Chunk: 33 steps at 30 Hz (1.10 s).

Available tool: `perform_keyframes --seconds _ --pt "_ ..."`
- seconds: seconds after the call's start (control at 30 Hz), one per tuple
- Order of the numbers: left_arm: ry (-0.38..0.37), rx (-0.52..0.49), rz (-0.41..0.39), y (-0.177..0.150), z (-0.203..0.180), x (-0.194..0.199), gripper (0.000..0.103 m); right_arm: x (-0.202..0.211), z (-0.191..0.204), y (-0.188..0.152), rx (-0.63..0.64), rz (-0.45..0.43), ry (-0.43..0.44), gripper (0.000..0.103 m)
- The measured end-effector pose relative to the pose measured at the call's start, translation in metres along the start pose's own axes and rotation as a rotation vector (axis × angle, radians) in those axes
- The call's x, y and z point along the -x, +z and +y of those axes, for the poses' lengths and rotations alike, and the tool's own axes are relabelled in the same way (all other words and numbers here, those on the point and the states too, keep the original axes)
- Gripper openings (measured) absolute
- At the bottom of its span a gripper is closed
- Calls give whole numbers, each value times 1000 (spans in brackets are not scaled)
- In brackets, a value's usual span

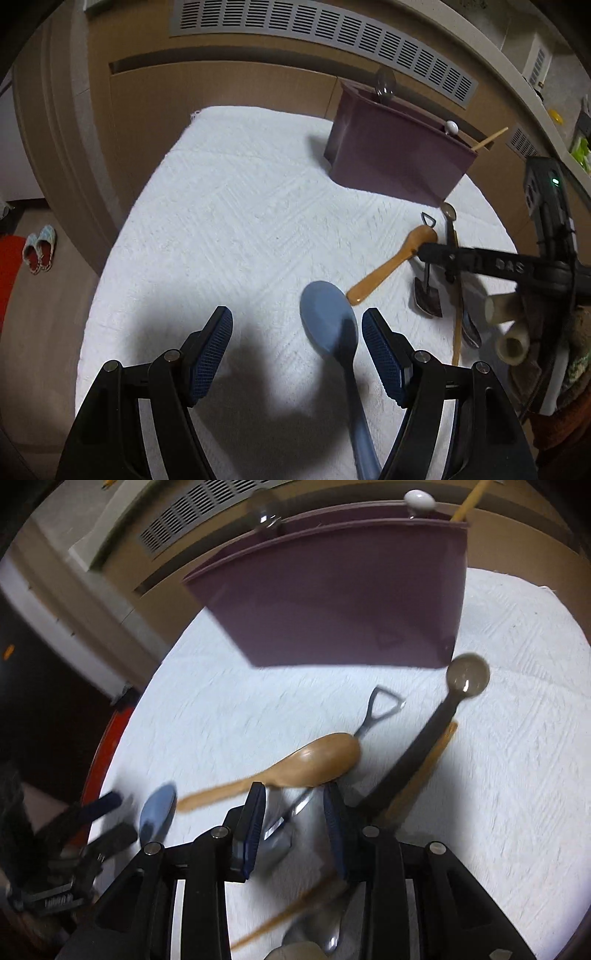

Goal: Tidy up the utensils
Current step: 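Grasp the blue plastic spoon with the left tool while the right tool grasps the wooden spoon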

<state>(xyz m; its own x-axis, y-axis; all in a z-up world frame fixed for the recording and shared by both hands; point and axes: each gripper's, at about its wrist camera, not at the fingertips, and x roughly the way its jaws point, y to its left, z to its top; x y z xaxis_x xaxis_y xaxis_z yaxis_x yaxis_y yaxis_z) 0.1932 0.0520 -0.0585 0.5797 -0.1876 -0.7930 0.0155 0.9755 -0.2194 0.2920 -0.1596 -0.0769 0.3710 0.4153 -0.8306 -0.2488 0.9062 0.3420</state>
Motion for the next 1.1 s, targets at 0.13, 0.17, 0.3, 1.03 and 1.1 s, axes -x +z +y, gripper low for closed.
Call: perform_keyframes --seconds 0.13,0.17,0.3,1.03,1.1 --pt "-3 6 9 -3 4 -4 73 -12 18 13 -3 -44 -76 45" --pt "-4 8 13 -5 5 -5 73 -18 25 15 2 -50 -107 47" --pt "-9 25 31 -9 11 -9 73 -36 54 21 86 -73 -250 55" --pt "-166 -44 129 16 -46 -46 73 28 -4 -29 382 -59 -240 42" --pt "-128 -83 113 16 -50 -44 73 31 -13 -29 363 -61 -243 42"
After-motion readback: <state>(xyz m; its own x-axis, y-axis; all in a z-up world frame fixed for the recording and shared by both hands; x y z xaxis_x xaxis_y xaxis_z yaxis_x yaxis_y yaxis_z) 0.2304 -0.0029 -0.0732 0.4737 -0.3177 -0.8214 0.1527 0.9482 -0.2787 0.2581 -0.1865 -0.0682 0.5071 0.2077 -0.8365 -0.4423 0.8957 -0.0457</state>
